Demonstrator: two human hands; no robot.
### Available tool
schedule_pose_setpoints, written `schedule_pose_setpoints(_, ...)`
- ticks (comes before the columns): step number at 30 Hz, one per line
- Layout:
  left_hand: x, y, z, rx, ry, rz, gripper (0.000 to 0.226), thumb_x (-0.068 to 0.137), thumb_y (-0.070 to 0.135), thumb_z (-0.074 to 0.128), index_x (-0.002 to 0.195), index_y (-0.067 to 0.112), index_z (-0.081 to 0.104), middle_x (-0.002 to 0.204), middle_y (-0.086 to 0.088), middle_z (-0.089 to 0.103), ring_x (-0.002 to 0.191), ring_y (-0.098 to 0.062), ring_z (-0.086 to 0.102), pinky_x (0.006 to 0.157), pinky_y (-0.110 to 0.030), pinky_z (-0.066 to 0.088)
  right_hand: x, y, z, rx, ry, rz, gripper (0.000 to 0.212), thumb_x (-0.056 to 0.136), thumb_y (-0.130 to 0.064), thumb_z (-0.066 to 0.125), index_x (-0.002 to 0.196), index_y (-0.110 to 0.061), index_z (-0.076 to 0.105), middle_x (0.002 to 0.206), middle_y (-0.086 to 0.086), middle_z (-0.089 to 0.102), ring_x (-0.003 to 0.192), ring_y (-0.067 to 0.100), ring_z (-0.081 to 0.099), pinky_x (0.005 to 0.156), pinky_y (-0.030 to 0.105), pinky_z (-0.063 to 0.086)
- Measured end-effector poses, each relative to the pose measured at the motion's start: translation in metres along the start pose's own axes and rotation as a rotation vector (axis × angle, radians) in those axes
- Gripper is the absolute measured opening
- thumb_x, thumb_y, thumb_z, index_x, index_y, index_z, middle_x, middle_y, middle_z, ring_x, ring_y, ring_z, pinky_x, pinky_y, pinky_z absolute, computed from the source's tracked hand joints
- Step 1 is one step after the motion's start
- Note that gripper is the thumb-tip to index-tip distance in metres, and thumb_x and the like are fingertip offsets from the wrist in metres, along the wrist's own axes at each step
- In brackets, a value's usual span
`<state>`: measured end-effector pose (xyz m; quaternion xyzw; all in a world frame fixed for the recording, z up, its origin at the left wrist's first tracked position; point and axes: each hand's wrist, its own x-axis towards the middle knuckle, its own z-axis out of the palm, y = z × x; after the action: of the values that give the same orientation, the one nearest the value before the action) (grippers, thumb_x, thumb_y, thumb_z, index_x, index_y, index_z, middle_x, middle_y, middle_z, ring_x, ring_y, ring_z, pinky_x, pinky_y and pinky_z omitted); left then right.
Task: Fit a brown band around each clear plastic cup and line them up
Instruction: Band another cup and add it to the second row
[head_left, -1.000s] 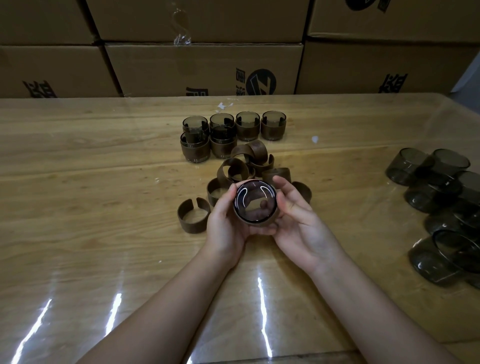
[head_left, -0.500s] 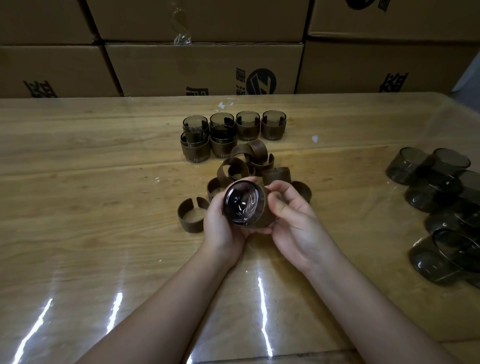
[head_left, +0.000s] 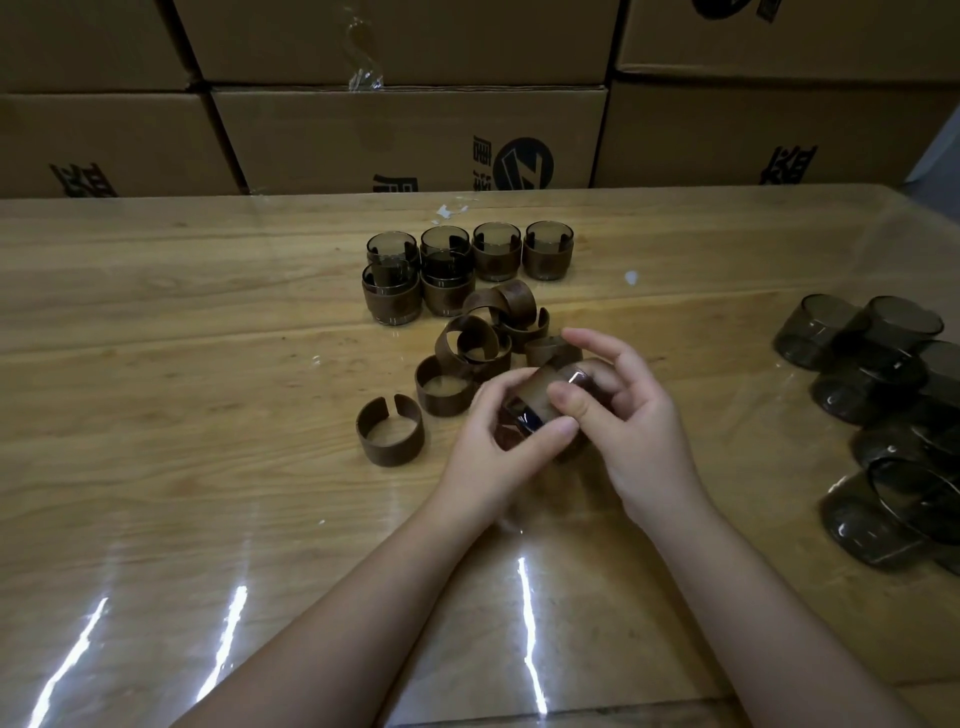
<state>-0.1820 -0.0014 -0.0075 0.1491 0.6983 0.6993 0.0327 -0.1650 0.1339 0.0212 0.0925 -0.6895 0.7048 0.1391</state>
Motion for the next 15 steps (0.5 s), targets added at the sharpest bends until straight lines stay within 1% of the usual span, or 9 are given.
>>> schedule_pose_setpoints(1,0.002,0.000,-0.001,-0.105,-0.022,-0.030,0.055,0.069,0.046,0.070,0.119,0.026,0.059,0.116,-0.011,0.064,0.101,-0.009,0.064,0.078,-0.022,0.051,0.000,0.001,0.001,-0.016,0.015,-0.026,0.037,0.082,-0.023,0.066,0.110,-0.047,0.062,0.093,-0.003,0.071,0.094,0.009,0.066,0.091,0.029,0.051)
schedule_pose_setpoints(2,0.003,0.000,-0.002,-0.238,-0.044,-0.076,0.056,0.076,0.042,0.067,0.124,0.014,0.058,0.117,-0.020,0.063,0.102,-0.020,0.064,0.080,-0.032,0.052,0.000,0.002,0.002,-0.028,0.028,-0.044,0.034,0.085,-0.024,0.063,0.113,-0.044,0.061,0.098,-0.006,0.071,0.101,0.009,0.065,0.096,0.031,0.048)
schedule_pose_setpoints(3,0.005,0.002,-0.004,-0.371,-0.053,-0.125,0.055,0.084,0.040,0.062,0.128,0.006,0.056,0.120,-0.025,0.061,0.104,-0.029,0.063,0.083,-0.041,0.051,0.000,0.003,0.002,-0.034,0.035,-0.046,0.033,0.086,-0.025,0.061,0.115,-0.041,0.058,0.104,-0.008,0.070,0.108,0.009,0.062,0.100,0.033,0.045)
schedule_pose_setpoints(4,0.006,0.003,-0.006,-0.484,-0.055,-0.163,0.055,0.089,0.040,0.055,0.130,0.004,0.053,0.123,-0.027,0.060,0.105,-0.032,0.063,0.086,-0.044,0.052,0.000,0.005,0.002,-0.029,0.034,-0.027,0.033,0.087,-0.027,0.060,0.117,-0.039,0.057,0.111,-0.009,0.067,0.113,0.008,0.059,0.101,0.033,0.044)
schedule_pose_setpoints(7,0.009,0.003,-0.012,-0.730,-0.032,-0.248,0.055,0.094,0.043,0.045,0.134,0.005,0.051,0.127,-0.023,0.061,0.114,-0.031,0.062,0.091,-0.037,0.054,0.001,0.010,0.005,0.015,-0.013,0.066,0.040,0.085,-0.032,0.065,0.123,-0.034,0.051,0.125,-0.008,0.059,0.116,-0.002,0.056,0.098,0.024,0.046)
schedule_pose_setpoints(9,0.010,0.002,-0.012,-0.775,-0.030,-0.270,0.054,0.096,0.044,0.042,0.133,0.007,0.052,0.130,-0.021,0.060,0.121,-0.033,0.058,0.096,-0.038,0.052,0.001,0.014,0.008,0.024,-0.046,0.104,0.048,0.080,-0.030,0.061,0.125,-0.033,0.048,0.130,-0.007,0.054,0.115,-0.009,0.053,0.098,0.018,0.044)
schedule_pose_setpoints(12,0.010,0.000,-0.011,-0.678,-0.035,-0.267,0.051,0.096,0.048,0.038,0.126,0.013,0.060,0.129,-0.018,0.062,0.123,-0.030,0.056,0.104,-0.043,0.045,0.000,0.017,0.010,0.033,-0.056,0.108,0.049,0.082,-0.028,0.059,0.128,-0.034,0.045,0.132,-0.012,0.050,0.117,-0.014,0.050,0.096,0.012,0.041)
schedule_pose_setpoints(13,0.010,0.000,-0.011,-0.642,-0.028,-0.268,0.052,0.096,0.048,0.037,0.126,0.013,0.060,0.129,-0.018,0.062,0.124,-0.030,0.056,0.106,-0.044,0.042,0.000,0.018,0.009,0.040,-0.058,0.114,0.049,0.081,-0.031,0.059,0.128,-0.036,0.045,0.133,-0.015,0.049,0.119,-0.014,0.048,0.098,0.012,0.041)
schedule_pose_setpoints(15,0.010,0.000,-0.012,-0.604,-0.020,-0.258,0.050,0.095,0.045,0.041,0.129,0.012,0.058,0.128,-0.017,0.062,0.123,-0.028,0.057,0.107,-0.043,0.041,0.000,0.019,0.007,0.059,-0.062,0.131,0.050,0.079,-0.037,0.059,0.127,-0.040,0.045,0.137,-0.014,0.049,0.126,-0.007,0.046,0.106,0.023,0.041)
